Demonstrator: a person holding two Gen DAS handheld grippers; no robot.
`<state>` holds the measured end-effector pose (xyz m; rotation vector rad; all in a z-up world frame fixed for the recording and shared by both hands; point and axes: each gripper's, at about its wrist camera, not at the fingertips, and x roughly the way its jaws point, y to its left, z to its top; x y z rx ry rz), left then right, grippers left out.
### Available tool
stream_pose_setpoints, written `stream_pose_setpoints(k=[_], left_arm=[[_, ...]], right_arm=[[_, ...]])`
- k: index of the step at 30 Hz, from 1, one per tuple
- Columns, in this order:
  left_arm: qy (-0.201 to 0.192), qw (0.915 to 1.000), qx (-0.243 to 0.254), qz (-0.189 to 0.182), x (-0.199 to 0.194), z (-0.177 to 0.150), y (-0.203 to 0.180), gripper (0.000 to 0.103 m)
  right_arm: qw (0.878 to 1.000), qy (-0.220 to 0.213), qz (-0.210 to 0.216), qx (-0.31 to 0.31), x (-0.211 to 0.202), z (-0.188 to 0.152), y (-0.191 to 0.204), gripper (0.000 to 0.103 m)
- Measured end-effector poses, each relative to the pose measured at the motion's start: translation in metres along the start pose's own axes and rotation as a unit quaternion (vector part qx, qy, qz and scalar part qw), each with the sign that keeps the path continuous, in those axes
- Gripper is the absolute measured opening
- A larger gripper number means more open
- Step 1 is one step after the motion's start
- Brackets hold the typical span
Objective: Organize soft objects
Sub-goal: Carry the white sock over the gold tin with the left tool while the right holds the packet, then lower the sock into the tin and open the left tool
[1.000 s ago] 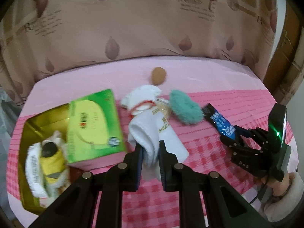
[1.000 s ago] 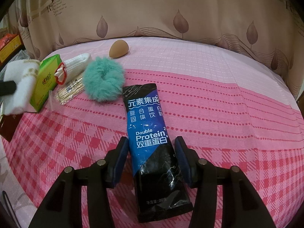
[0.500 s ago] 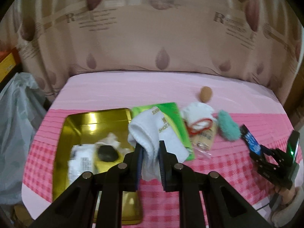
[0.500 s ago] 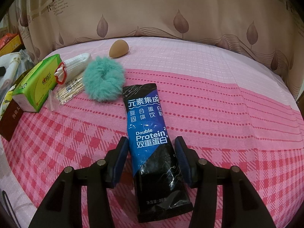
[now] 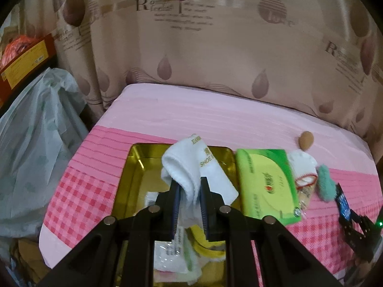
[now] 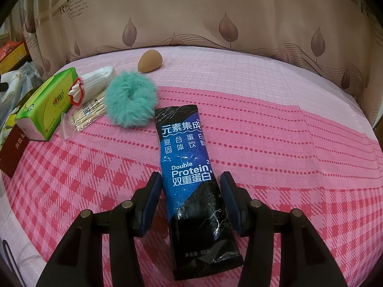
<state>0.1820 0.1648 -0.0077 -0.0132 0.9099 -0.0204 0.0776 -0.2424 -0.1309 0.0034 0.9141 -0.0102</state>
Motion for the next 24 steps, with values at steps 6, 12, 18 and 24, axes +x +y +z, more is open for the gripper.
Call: stream_pose_setpoints(k=[6, 12, 18, 24], left_arm=[[0.015, 0.9997, -0.006, 0.017, 0.019, 0.007, 0.011, 0.015], [0.029, 0.9991, -0.011, 0.029, 0.042, 0.013, 0.022, 0.016], [0.054, 0.9978, -0.011, 0.036, 0.064, 0.010, 0.028, 0.016], [0.065, 0.9970, -0.012, 0.039, 0.075, 0.010, 0.030, 0.019]], right_arm=[[1.000, 0.000, 0.000, 0.000, 0.000, 0.000, 0.000, 0.049], [1.000, 0.000, -0.001, 0.000, 0.000, 0.000, 0.000, 0.049], [1.000, 0.000, -0.001, -0.001, 0.000, 0.000, 0.000, 0.049], [1.000, 0.000, -0.002, -0.002, 0.000, 0.000, 0.001, 0.049]])
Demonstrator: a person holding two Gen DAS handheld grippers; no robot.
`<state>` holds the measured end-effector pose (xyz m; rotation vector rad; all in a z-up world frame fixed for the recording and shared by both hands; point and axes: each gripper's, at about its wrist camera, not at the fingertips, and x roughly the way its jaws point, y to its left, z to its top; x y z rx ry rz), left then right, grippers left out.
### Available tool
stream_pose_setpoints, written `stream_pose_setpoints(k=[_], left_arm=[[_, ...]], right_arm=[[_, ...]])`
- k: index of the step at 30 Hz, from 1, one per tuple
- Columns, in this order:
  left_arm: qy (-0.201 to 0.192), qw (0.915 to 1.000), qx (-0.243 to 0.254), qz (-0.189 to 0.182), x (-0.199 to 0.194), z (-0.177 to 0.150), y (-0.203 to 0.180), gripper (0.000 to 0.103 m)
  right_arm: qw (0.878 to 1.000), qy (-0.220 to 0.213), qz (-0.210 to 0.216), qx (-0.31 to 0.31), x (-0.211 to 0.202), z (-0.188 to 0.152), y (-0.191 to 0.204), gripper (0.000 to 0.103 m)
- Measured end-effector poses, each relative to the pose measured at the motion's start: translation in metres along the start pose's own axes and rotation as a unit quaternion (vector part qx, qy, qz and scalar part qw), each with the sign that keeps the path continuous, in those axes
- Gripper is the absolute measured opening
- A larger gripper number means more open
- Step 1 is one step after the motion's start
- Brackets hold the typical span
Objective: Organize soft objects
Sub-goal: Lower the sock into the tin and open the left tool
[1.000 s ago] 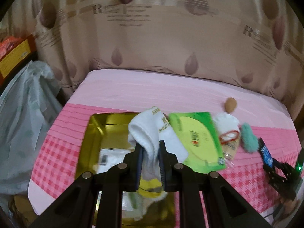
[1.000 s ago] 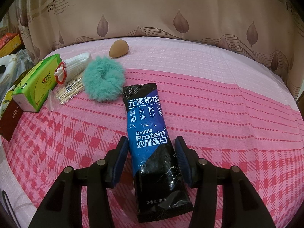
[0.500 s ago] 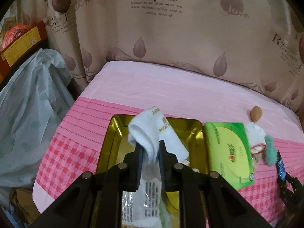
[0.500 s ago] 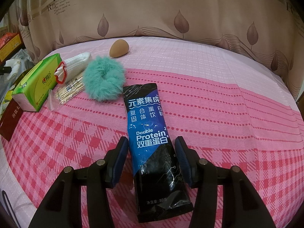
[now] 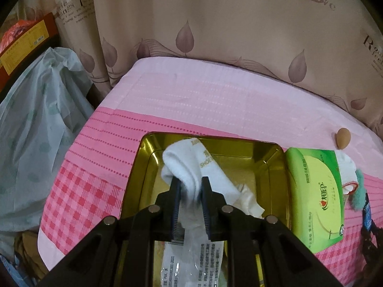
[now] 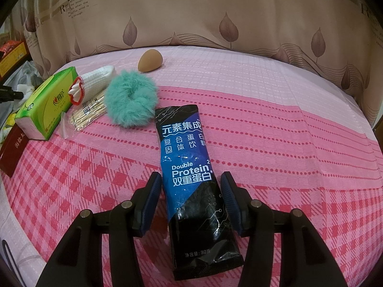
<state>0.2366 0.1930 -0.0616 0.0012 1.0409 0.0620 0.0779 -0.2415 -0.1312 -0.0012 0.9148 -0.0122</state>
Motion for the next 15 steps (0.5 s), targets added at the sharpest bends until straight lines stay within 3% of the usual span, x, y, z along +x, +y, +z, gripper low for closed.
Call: stream_pose_setpoints(k=[7, 15], left_arm=[[0.008, 0.9999, 0.001, 0.008, 0.005, -0.001, 0.000, 0.028], [-0.007, 1.0000, -0.004, 0.002, -0.016, -0.007, 0.010, 0.031]], right_arm=[[1.000, 0.000, 0.000, 0.000, 0.000, 0.000, -0.001, 0.049], [1.000, 0.000, 0.000, 0.000, 0.000, 0.000, 0.000, 0.049]])
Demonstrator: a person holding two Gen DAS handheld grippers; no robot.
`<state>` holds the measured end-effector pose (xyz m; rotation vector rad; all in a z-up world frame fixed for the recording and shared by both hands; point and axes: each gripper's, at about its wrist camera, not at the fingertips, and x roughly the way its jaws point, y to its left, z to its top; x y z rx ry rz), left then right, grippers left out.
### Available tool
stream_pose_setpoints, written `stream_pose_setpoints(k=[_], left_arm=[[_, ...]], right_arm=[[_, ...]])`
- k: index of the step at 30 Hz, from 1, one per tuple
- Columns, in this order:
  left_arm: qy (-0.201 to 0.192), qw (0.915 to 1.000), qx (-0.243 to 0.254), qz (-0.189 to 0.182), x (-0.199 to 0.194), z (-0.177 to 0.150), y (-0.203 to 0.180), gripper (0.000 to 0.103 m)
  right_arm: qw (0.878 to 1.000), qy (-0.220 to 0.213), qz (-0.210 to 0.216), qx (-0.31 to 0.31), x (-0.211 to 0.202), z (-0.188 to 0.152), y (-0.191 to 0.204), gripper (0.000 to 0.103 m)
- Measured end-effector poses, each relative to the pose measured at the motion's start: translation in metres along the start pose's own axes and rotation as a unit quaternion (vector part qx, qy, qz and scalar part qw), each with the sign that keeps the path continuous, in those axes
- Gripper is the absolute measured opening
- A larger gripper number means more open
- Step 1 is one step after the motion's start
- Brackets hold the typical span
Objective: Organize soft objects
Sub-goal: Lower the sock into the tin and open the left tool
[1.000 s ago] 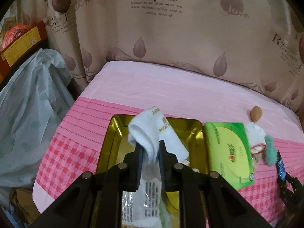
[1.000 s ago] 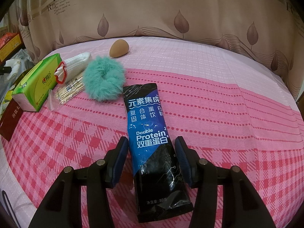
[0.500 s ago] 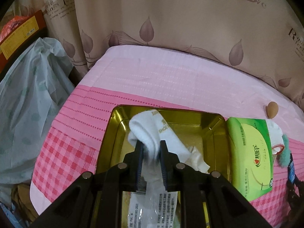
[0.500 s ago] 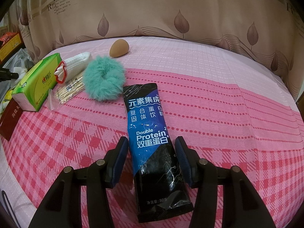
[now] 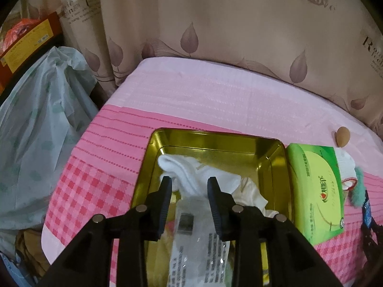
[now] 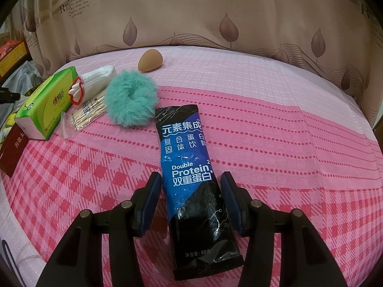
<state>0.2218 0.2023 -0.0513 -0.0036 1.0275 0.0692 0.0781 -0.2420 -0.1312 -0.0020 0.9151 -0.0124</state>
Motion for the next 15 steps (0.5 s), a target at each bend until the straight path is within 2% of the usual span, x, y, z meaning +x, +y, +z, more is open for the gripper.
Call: stream_pose_setpoints(k=[8, 15], left_arm=[[-0.029, 0.9996, 0.002, 0.007, -0.033, -0.022, 0.010, 0.032], [-0.044, 0.9989, -0.006, 0.016, -0.052, -0.057, 0.020, 0.033]], right_arm=[[1.000, 0.000, 0.000, 0.000, 0.000, 0.000, 0.000, 0.049], [1.000, 0.000, -0.001, -0.001, 0.000, 0.000, 0.001, 0.049]])
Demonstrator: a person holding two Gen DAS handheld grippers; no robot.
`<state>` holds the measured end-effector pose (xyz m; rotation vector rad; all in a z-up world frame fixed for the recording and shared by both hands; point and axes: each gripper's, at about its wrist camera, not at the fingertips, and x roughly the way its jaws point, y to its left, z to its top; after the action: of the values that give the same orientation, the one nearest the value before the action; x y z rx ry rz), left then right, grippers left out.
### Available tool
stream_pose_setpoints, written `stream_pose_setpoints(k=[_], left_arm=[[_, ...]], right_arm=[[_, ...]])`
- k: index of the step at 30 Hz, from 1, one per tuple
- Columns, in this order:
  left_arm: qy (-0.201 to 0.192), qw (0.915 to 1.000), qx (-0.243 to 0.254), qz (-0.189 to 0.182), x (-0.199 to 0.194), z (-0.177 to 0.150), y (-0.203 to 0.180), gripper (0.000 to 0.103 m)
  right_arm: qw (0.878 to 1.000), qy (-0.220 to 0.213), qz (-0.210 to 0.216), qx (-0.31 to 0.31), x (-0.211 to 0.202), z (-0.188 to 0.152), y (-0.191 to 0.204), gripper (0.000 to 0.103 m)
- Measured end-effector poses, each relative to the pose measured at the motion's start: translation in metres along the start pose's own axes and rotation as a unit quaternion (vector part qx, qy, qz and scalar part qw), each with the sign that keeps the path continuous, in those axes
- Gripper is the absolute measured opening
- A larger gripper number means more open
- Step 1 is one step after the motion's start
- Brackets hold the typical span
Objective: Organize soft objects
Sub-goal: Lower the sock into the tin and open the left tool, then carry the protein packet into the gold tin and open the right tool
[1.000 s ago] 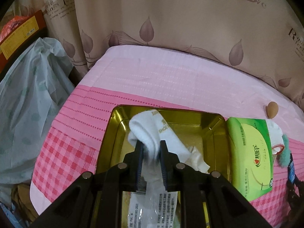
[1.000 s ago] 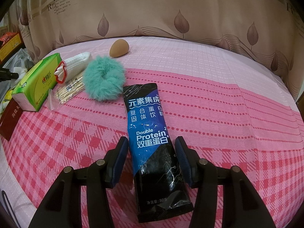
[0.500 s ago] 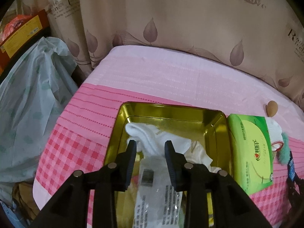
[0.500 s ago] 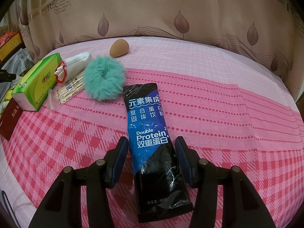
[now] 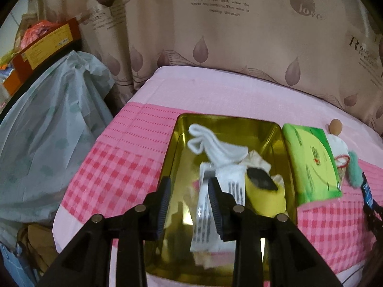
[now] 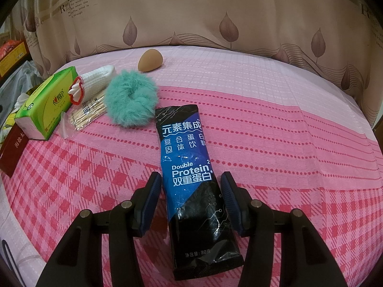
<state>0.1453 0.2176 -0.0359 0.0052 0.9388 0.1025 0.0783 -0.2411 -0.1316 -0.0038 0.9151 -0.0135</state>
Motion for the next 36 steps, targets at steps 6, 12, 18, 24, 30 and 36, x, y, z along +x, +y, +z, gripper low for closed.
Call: stream_pose_setpoints(k=[6, 12, 18, 24, 30, 36], left_arm=[[-0.016, 0.9997, -0.016, 0.005, -0.015, -0.023, 0.017, 0.033], [-0.039, 0.9983, -0.042, -0.015, -0.024, -0.026, 0.031, 0.036], [-0.021, 0.9978, -0.060, -0.020, -0.013, -0.026, 0.040, 0.037], [-0.026, 0.9967, -0.076, -0.016, -0.014, -0.027, 0.045, 0.037], [-0.021, 0.9969, -0.074, -0.015, -0.013, -0.027, 0.045, 0.038], [-0.017, 0.9968, -0.077, -0.013, -0.013, -0.028, 0.047, 0.038]], right_arm=[[1.000, 0.000, -0.001, -0.001, 0.000, 0.000, -0.001, 0.049], [1.000, 0.000, -0.003, 0.001, -0.001, 0.000, -0.002, 0.049], [1.000, 0.000, -0.014, 0.005, -0.003, 0.000, 0.004, 0.045], [0.999, -0.005, -0.026, 0.021, -0.008, -0.001, 0.007, 0.040], [0.999, -0.010, -0.026, 0.028, -0.018, -0.002, 0.013, 0.038], [0.999, -0.025, -0.029, 0.033, -0.033, 0.006, 0.026, 0.038]])
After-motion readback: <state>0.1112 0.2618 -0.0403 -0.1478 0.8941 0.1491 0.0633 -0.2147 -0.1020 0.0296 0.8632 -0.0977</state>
